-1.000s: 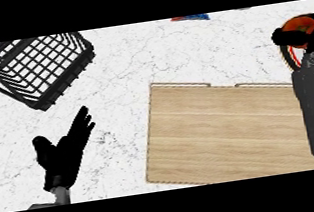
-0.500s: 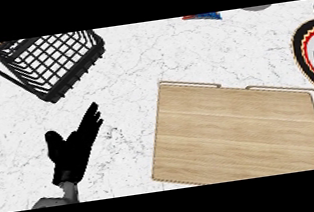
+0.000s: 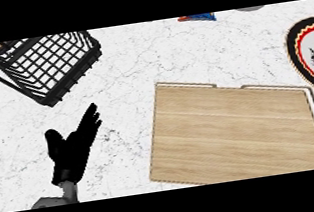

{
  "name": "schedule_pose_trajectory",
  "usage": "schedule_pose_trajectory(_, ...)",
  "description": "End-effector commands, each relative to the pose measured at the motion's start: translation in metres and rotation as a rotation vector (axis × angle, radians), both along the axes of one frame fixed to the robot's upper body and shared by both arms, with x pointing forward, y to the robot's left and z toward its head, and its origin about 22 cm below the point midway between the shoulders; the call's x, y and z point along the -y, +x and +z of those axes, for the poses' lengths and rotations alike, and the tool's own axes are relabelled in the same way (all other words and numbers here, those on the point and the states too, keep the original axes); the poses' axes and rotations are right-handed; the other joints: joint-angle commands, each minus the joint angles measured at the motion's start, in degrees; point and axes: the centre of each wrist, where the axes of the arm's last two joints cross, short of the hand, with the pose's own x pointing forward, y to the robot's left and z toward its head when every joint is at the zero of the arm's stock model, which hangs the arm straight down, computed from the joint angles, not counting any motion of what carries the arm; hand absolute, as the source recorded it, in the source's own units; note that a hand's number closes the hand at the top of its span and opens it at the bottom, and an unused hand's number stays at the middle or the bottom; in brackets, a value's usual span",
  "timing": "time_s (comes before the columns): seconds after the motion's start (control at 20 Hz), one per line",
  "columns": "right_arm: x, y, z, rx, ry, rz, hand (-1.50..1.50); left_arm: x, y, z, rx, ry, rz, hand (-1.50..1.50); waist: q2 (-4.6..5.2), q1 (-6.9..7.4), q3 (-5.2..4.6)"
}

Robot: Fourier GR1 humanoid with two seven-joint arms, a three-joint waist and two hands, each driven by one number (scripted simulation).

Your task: Pick the tomato from the tray and place it in the plate

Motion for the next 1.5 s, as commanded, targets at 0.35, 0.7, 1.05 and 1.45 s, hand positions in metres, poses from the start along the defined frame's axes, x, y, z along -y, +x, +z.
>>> schedule_pose_trajectory(0.35, 0.04, -0.017, -0.042, 0.199, 0.043, -0.201, 1.5, -0.014, 0.0, -0.012, -0.04, 0.002, 0.042, 0.0, -0.95, -2.4, 0.06)
schedule_pose_trajectory(0.7, 0.057, -0.027, -0.071, 0.205, 0.303, -0.288, 1.5, -0.009, -0.001, -0.011, -0.04, -0.015, 0.063, 0.0, -1.56, -3.64, 0.21)
schedule_pose_trajectory(1.05, 0.062, -0.029, -0.116, 0.162, 0.442, -0.182, -1.5, -0.014, -0.01, -0.021, -0.044, -0.018, 0.065, 0.0, -1.79, -3.62, 0.18)
schedule_pose_trajectory(1.45, 0.062, -0.023, -0.104, 0.388, 0.139, -0.079, -1.5, -0.015, -0.009, -0.02, -0.052, -0.015, 0.062, 0.0, -2.13, -3.82, 0.21)
